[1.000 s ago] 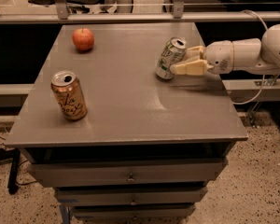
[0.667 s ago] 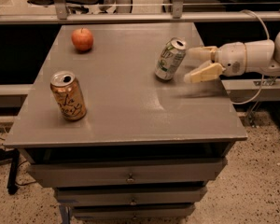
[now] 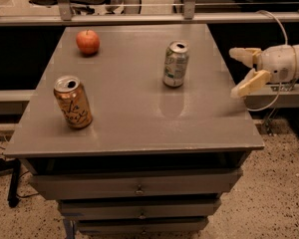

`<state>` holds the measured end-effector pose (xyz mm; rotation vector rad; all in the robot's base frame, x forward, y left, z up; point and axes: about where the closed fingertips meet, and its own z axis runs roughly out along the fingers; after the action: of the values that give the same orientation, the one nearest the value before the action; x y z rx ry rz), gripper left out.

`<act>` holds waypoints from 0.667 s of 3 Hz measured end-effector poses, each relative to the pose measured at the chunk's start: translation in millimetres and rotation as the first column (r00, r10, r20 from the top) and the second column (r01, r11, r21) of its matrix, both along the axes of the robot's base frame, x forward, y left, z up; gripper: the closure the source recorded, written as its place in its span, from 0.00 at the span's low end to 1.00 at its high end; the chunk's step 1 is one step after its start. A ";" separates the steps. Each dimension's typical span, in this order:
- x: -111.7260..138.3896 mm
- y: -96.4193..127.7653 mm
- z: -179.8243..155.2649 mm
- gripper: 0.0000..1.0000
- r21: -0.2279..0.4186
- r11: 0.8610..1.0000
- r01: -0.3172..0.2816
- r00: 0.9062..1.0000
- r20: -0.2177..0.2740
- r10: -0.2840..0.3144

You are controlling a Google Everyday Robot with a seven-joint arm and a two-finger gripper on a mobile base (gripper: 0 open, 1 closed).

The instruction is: Place 7up can upright

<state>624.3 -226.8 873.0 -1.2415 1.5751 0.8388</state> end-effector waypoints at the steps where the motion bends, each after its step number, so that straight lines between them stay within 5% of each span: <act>1: -6.3 -34.5 0.0 0.00 -0.042 0.999 0.030 1.000 0.007 -0.030; 2: -11.7 -66.6 2.4 0.00 -0.085 0.995 0.056 0.998 0.007 -0.055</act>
Offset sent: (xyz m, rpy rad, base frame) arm -0.0194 -0.1220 0.0129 -0.1473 -0.0052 -0.0906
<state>612.5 -293.3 875.4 -1.2527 1.6488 0.7401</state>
